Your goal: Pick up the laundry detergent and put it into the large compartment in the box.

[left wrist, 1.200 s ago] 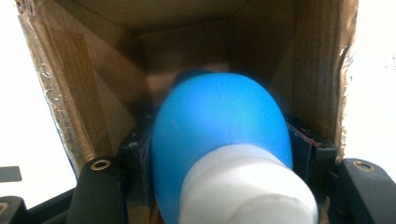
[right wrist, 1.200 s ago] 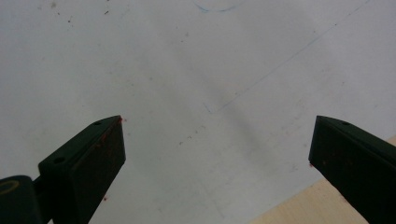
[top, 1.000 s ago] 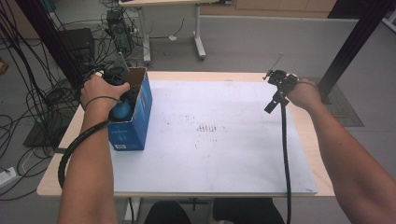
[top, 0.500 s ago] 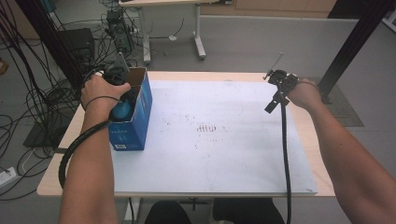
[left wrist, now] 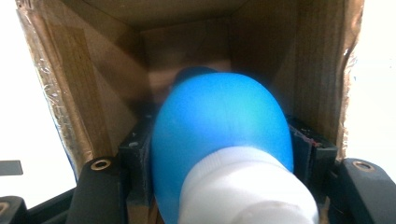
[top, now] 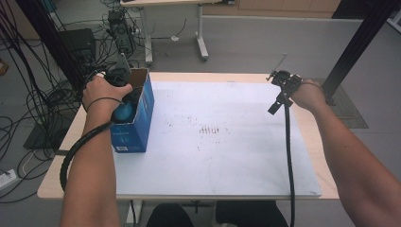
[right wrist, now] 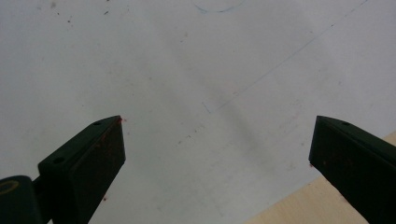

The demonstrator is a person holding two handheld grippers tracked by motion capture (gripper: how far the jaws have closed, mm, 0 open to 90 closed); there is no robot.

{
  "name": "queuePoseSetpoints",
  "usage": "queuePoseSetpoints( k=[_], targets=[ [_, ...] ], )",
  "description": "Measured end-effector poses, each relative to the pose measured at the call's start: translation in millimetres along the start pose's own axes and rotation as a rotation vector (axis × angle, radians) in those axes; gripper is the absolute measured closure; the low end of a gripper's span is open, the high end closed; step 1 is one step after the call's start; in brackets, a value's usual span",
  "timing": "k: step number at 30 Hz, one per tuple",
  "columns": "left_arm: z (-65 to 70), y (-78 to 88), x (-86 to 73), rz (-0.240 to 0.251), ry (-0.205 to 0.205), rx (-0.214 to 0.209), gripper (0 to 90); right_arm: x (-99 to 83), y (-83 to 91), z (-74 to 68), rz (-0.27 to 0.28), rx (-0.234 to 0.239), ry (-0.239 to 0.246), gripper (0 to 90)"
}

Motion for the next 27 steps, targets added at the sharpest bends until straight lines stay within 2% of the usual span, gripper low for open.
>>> queuePoseSetpoints(
  k=[27],
  targets=[
    [0.7,-0.2,1.0,-0.007,0.006,0.002,37.5,-3.6,2.0,1.3,0.007,-0.001,-0.009,3.7]
  ],
)
Point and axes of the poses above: each handheld gripper's, and its own axes: y roughly backward along the jaws, x roughly out of its top, z roughly to its right, the point moved 9 cm from there along -y, roughly forward along the jaws, and after that the axes turned 6 degrees about x, right-handed, at the moved point
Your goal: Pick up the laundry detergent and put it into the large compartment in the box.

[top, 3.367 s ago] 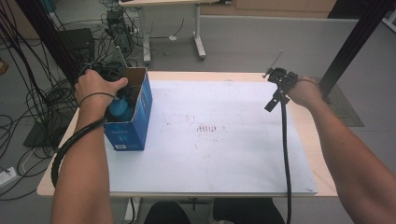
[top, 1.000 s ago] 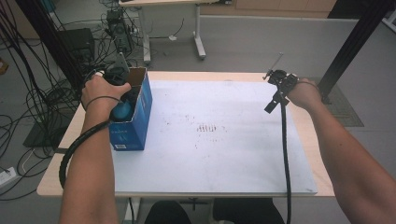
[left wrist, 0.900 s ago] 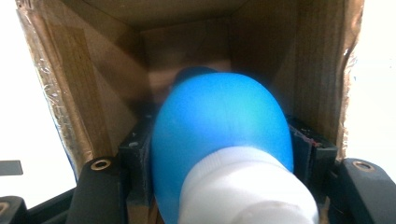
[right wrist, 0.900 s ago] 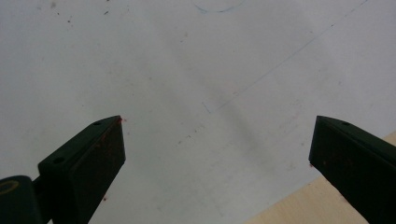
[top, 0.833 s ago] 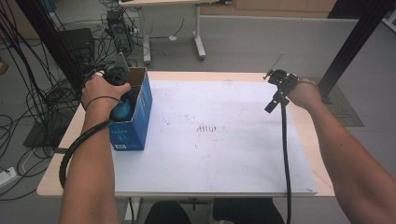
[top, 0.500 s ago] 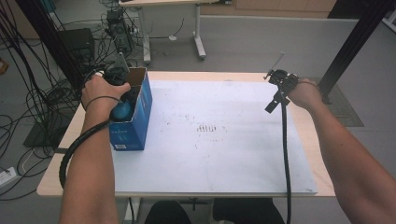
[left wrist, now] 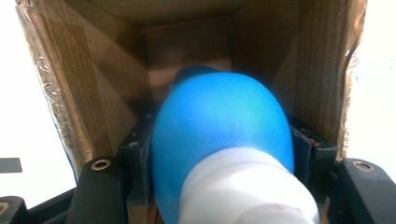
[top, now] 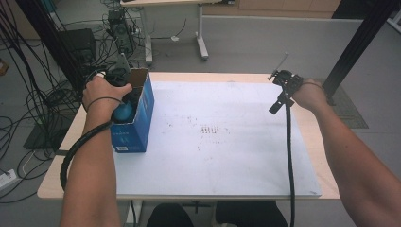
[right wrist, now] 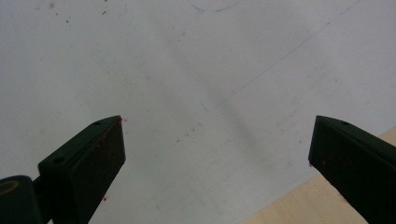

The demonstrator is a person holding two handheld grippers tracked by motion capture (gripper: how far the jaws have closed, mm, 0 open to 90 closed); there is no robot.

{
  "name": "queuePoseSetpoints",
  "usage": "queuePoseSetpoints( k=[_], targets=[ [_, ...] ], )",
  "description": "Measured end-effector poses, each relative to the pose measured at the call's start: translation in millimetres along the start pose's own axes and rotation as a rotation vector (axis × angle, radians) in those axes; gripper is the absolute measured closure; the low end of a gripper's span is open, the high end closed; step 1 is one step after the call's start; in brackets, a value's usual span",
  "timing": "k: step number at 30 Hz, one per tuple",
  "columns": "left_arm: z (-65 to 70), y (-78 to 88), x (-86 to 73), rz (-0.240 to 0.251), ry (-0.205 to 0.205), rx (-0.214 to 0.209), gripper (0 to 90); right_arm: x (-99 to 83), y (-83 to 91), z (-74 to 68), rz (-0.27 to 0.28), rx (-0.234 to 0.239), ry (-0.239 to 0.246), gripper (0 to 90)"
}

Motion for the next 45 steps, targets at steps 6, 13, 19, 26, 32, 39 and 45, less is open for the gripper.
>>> queuePoseSetpoints(
  k=[6,13,19,26,32,39,45],
  targets=[
    [-0.2,0.0,-1.0,0.003,0.001,-0.001,37.6,0.5,0.1,-0.9,-0.001,-0.002,0.002,3.6],
    [0.6,0.1,-0.1,-0.002,0.0,0.002,37.6,0.6,-0.5,-0.9,0.002,0.001,0.002,3.8],
    [0.6,0.2,-0.1,-0.003,0.0,0.003,37.5,0.2,-0.3,-0.7,0.003,0.001,-0.001,3.7],
    [-0.1,0.2,-1.0,0.001,0.0,0.002,37.6,-0.2,-0.4,-0.8,0.007,0.004,0.0,3.6],
    [-0.9,0.1,-1.4,0.003,0.005,-0.002,37.5,-1.6,0.6,-0.5,0.009,0.001,-0.001,3.5],
    [-2.3,-1.3,-1.3,-0.008,0.01,-0.013,36.4,-2.2,0.5,0.0,0.005,0.001,-0.006,3.7],
    [-3.1,-2.2,-2.0,-0.01,0.015,-0.011,32.4,-0.9,-0.9,0.0,0.006,0.006,-0.005,3.7]
  ],
)
Point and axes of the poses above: each handheld gripper's, and its own axes: y roughly backward along the jaws, x roughly out of its top, z roughly to its right, the point moved 9 cm from there along -y, roughly forward along the jaws, and after that the axes turned 6 degrees about x, right-handed, at the moved point
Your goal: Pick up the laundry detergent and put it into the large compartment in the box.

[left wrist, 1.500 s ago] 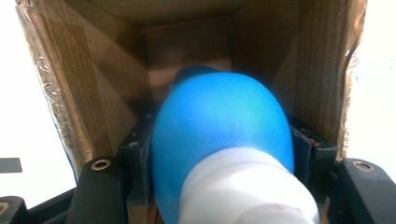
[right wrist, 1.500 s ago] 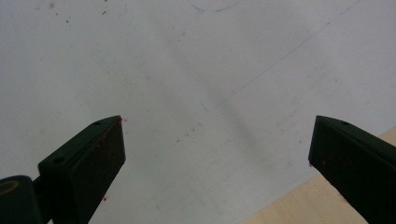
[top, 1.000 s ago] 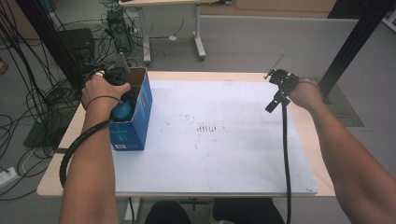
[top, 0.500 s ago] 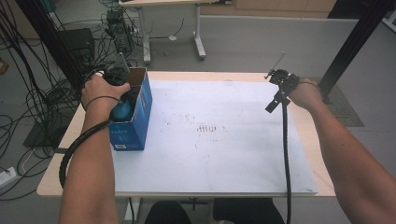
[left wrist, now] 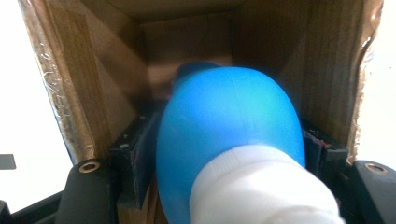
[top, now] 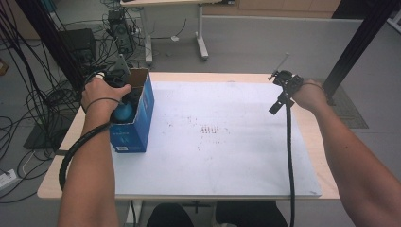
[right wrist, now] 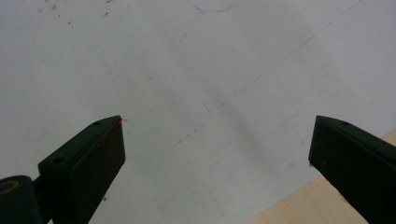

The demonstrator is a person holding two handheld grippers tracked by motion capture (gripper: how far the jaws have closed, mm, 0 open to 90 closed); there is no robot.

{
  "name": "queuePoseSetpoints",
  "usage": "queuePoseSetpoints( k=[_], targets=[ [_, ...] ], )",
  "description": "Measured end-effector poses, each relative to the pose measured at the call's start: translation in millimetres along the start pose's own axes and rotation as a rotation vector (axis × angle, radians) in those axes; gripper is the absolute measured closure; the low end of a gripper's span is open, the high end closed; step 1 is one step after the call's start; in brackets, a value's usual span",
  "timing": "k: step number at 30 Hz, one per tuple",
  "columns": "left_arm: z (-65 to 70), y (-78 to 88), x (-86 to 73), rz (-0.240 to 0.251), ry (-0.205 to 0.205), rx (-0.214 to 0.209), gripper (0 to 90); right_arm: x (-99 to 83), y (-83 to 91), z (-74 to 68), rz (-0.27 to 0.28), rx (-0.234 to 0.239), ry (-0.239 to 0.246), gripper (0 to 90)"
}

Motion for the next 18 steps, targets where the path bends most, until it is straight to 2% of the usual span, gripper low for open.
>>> queuePoseSetpoints(
  k=[9,13,18],
  targets=[
    [-0.8,6.5,-1.6,-0.007,-0.002,0.001,32.0,1.3,-0.3,-0.2,-0.003,-0.002,0.004,3.6],
    [-0.6,15.2,-3.1,0.008,0.003,-0.015,30.4,0.9,-0.7,-0.3,-0.002,0.001,0.003,3.6],
    [2.4,29.3,-3.2,0.028,0.003,-0.004,30.5,0.7,0.2,-2.3,0.002,0.001,0.007,3.7]
  ],
)
Point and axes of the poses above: each handheld gripper's, and its own axes: y roughly backward along the jaws, x roughly out of its top, z roughly to its right, the point moved 9 cm from there along -y, roughly forward along the jaws, and after that the axes turned 6 degrees about x, right-handed, at the moved point
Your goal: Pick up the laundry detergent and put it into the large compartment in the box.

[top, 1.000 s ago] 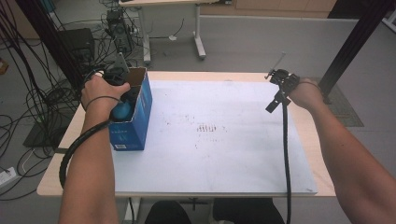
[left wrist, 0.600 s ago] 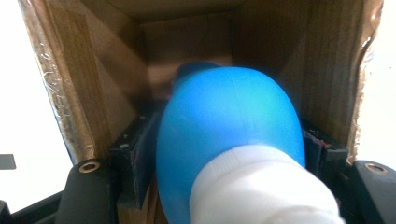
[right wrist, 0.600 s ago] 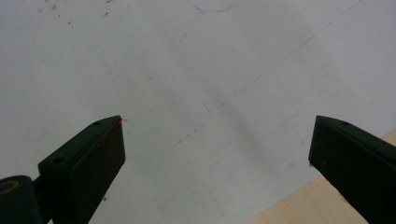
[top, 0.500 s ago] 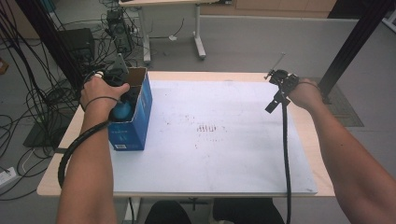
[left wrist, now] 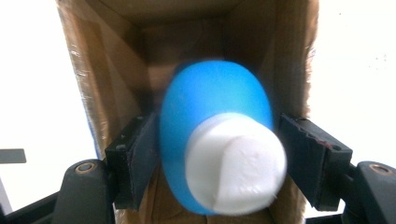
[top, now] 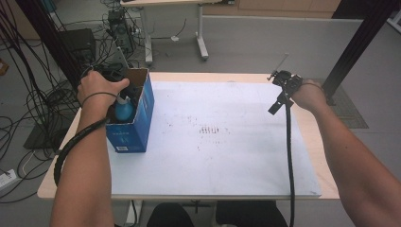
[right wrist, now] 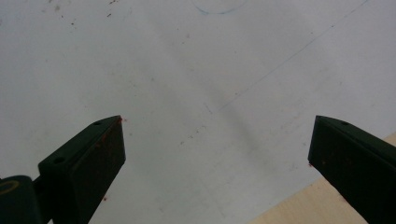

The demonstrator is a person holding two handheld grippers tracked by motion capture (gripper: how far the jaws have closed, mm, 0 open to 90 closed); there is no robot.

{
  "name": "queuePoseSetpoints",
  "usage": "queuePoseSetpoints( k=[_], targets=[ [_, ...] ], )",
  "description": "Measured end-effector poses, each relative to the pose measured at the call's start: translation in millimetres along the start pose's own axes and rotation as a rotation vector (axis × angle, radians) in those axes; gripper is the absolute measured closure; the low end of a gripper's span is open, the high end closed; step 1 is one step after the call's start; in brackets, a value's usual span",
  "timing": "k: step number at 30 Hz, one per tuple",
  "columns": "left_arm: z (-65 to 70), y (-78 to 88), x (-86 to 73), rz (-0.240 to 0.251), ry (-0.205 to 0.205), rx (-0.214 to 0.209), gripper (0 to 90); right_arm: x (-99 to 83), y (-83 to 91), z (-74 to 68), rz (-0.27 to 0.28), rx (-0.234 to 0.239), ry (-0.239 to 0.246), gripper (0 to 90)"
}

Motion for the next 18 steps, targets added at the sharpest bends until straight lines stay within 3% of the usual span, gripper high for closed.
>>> queuePoseSetpoints(
  k=[8,13,18],
  targets=[
    [2.0,26.1,-3.5,0.025,-0.003,0.015,29.2,-3.4,3.3,-1.2,0.003,-0.006,-0.005,3.7],
    [1.8,46.1,-9.9,0.035,-0.02,0.013,24.1,-3.1,5.8,-4.2,0.008,-0.009,0.006,3.7],
    [7.1,56.0,-14.0,0.037,-0.036,0.026,14.8,-2.2,5.4,-6.2,0.011,-0.008,0.014,3.6]
  ],
)
Point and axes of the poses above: each handheld gripper's, and its own axes: y roughly backward along the jaws, x roughly out of its top, z roughly to its right, the point moved 9 cm from there along -y, roughly forward along the jaws, and after that the axes turned 6 degrees about x, right-handed, at the moved point
